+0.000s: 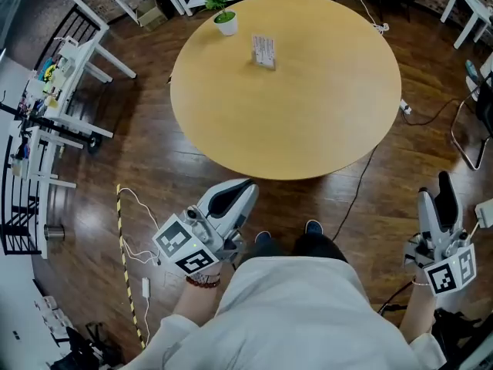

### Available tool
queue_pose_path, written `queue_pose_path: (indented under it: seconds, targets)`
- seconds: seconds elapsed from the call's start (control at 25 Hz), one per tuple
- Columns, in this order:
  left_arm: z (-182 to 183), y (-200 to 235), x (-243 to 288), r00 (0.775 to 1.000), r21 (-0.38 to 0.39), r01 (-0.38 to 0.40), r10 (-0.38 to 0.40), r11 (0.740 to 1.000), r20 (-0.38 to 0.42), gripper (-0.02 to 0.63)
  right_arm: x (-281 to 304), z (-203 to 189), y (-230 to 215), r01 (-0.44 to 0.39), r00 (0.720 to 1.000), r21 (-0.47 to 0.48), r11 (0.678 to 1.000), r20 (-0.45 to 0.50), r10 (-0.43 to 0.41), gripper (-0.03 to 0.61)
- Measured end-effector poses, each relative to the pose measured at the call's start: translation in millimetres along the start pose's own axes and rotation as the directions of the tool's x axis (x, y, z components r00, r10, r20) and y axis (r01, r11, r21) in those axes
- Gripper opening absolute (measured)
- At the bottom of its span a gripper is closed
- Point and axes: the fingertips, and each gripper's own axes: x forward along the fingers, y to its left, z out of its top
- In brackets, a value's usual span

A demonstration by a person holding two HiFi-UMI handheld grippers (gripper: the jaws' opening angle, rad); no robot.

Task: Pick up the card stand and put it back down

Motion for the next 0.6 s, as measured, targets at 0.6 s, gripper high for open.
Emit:
queue_pose_path:
  seconds: [0.6]
  targets:
    - [55,-37,-10,0.999,0.238,0.018,-0.027,0.971,0.034,-0.006,68,-73,155,-0.341,0.939,-0.112,0.933,-0.096,0.332,0.267]
